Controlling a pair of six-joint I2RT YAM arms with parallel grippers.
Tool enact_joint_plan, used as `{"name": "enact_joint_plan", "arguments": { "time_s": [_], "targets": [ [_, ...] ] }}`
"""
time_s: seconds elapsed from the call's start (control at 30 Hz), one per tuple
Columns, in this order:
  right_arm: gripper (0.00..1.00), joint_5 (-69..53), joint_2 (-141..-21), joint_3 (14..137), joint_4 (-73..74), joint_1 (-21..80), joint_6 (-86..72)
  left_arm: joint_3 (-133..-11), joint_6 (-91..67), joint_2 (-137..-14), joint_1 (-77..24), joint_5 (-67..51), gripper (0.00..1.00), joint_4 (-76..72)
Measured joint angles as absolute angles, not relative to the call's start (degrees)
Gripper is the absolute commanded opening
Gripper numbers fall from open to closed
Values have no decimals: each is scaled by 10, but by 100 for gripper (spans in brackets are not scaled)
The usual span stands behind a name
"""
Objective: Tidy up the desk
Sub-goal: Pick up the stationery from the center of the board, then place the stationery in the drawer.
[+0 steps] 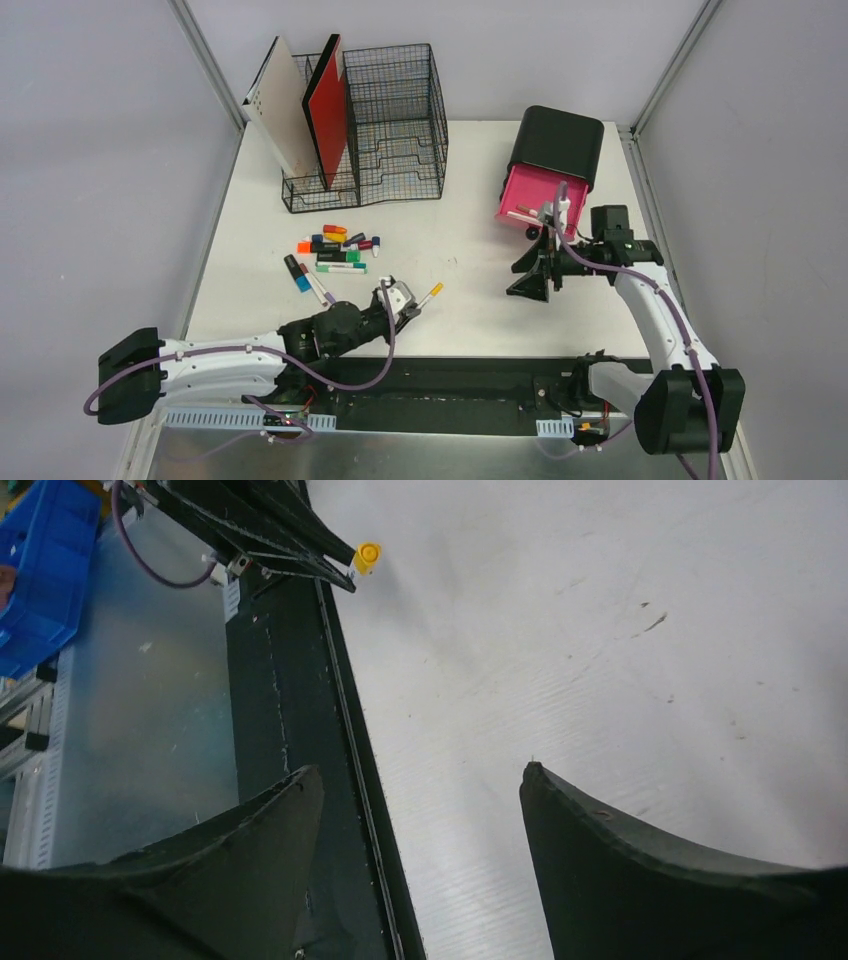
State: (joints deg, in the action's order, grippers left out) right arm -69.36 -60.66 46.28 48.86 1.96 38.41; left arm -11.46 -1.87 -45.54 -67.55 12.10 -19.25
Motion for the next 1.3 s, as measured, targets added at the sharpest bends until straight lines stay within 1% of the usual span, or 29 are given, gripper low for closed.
{"name": "enact_joint_plan", "arguments": {
  "time_s": [0.13, 0.3, 0.37, 0.4, 0.43, 0.5, 0.6, 0.77, 1.03, 1.3],
  "targets": [
    [81, -668, -634, 476, 501, 85, 404, -116, 13, -482, -711, 135, 0, -210],
    [83, -633, -672, 531, 513, 179, 437, -144, 50, -571, -770, 171, 0, -211],
    [89, -627, -702, 555, 528, 210, 466, -158, 65, -599, -796, 194, 0, -213],
    [95, -624, -720, 566, 540, 222, 486, -164, 71, -611, -807, 202, 0, -215],
    [99, -620, -736, 575, 552, 232, 505, -170, 80, -624, -820, 212, 0, -219],
    [99, -607, -772, 596, 582, 255, 555, -181, 95, -645, -839, 223, 0, -224],
    [99, -584, -808, 618, 615, 287, 621, -191, 113, -661, -850, 226, 0, -225],
    [100, -552, -826, 623, 635, 319, 681, -193, 124, -662, -851, 227, 0, -226],
    [99, -508, -826, 566, 589, 348, 668, -192, 129, -648, -851, 227, 0, -236],
    [78, -489, -826, 564, 544, 366, 626, -204, 129, -680, -851, 242, 0, -234]
  ]
}}
